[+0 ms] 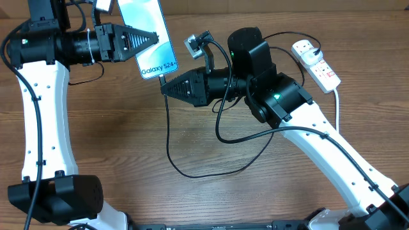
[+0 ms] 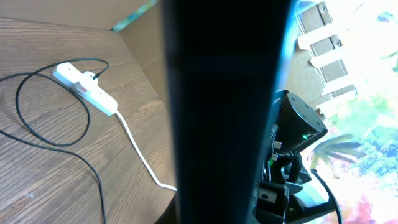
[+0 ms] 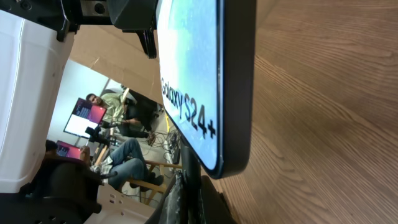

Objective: Plug charger to phone and switch on socket

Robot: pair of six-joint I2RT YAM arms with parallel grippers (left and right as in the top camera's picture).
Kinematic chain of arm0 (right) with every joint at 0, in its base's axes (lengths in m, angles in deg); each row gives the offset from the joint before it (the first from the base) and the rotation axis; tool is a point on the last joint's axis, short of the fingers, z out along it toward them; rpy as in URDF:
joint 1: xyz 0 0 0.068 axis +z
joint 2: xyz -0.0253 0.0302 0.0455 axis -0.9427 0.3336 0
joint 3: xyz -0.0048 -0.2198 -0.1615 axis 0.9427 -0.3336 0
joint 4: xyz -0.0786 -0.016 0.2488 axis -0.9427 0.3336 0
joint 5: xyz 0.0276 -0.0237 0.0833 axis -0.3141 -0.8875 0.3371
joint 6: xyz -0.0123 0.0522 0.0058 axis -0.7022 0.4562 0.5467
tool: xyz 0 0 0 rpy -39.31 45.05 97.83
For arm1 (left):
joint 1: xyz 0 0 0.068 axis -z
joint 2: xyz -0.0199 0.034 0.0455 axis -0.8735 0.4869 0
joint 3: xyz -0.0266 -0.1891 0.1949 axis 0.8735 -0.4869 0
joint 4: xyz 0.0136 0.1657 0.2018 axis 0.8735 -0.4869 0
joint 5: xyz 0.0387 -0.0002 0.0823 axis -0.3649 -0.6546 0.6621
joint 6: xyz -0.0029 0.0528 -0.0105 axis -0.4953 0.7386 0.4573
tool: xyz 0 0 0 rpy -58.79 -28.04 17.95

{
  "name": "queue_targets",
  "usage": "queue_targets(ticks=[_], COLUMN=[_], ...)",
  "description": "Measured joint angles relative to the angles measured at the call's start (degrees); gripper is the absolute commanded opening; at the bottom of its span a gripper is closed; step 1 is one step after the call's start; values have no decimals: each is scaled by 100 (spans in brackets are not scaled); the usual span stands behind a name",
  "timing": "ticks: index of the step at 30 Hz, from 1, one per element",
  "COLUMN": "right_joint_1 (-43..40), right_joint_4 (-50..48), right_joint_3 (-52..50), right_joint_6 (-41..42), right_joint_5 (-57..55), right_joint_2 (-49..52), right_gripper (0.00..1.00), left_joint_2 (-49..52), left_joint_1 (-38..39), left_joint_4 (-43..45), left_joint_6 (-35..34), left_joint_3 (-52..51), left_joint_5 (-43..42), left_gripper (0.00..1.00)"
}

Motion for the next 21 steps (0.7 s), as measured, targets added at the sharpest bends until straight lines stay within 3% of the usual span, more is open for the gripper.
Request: queue_targets(ticks=[15, 17, 21], right_joint_1=[-46, -48, -129], right_joint_4=[4, 9, -120], right_joint_3=[-2, -2, 0], right_joint_6=[0, 2, 9], right_joint_5=[101, 101, -192], right_joint_2=[0, 0, -11], right_gripper=[4, 25, 35], left_joint_2=[-2, 0, -2], left_joint_1=[-13, -15, 2], left_joint_4=[-415, -433, -520], left_joint_6=[205, 219, 291], left_joint_3=[4, 4, 2], left_joint_5=[66, 66, 216], left_gripper=[4, 4, 4])
